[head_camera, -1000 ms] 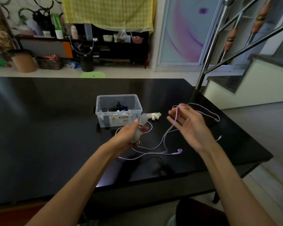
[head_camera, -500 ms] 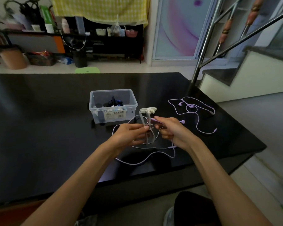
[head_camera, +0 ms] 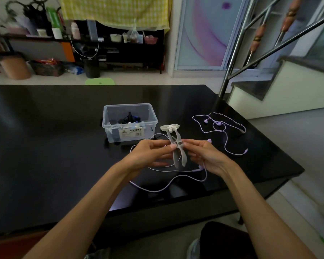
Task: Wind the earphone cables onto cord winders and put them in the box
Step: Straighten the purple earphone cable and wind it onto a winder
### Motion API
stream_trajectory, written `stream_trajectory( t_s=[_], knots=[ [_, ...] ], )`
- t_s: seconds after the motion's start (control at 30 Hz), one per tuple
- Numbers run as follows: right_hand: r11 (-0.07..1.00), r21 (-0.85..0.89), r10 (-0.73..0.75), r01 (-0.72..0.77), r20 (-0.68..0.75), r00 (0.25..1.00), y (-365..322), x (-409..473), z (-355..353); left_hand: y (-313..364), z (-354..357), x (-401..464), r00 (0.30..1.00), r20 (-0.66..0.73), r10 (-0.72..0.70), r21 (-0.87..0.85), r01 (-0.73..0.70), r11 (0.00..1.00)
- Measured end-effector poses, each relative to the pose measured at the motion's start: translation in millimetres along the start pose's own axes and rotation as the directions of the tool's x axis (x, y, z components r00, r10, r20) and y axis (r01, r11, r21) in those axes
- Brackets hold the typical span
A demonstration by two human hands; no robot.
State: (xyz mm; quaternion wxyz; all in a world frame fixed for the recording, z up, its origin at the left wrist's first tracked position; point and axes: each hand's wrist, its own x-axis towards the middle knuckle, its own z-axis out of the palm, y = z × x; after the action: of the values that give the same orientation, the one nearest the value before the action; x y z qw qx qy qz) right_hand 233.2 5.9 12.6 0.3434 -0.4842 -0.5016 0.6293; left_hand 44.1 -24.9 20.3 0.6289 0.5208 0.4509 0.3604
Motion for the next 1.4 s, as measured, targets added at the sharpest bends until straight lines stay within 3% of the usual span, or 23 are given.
stream_trajectory(
  t_s=[0.23,0.43,0.57,0.73,0.97,1.2,1.3,1.4],
  knots=[
    [0.993,0.117,-0.026,0.006,0.170,0.985,0.9,1.3,3.1,-3.5,-0.5,0.8,1.000,-0.003,0.009,0.007,-0.009,1.000],
    [0.987,0.156,0.007,-0.026,0.119,0.993,-1.1,1.1,5.8,-5.5,1.5,1.3,0.998,-0.040,0.048,0.010,-0.048,0.999],
    [0.984,0.126,0.113,-0.125,0.098,0.989,2.7,3.1,3.1,-4.8,3.8,0.5,0.998,-0.026,0.063,0.024,-0.062,0.998],
    [0.952,0.196,0.202,-0.234,0.168,0.965,2.5,-0.3,2.7,-2.0,3.6,-2.5,0.997,0.035,0.066,0.045,-0.068,0.997],
    [0.933,0.255,0.207,-0.253,0.194,0.959,-3.4,-3.7,12.9,3.8,4.7,-4.4,1.000,0.016,0.027,-0.036,-0.026,0.999],
    [0.965,0.195,0.111,-0.176,0.306,0.945,-4.6,-7.2,5.2,7.2,1.4,-4.8,0.999,-0.013,0.036,-0.094,-0.037,0.995],
    [0.977,0.126,0.136,-0.172,0.254,0.957,-4.4,-6.3,10.2,4.9,-1.9,-3.3,0.998,-0.045,0.041,-0.129,-0.047,0.991],
    [0.992,0.027,0.118,-0.124,0.150,0.982,-3.4,-3.4,16.5,1.3,-7.1,-0.4,0.987,-0.162,0.023,-0.195,-0.055,0.979]
  ],
)
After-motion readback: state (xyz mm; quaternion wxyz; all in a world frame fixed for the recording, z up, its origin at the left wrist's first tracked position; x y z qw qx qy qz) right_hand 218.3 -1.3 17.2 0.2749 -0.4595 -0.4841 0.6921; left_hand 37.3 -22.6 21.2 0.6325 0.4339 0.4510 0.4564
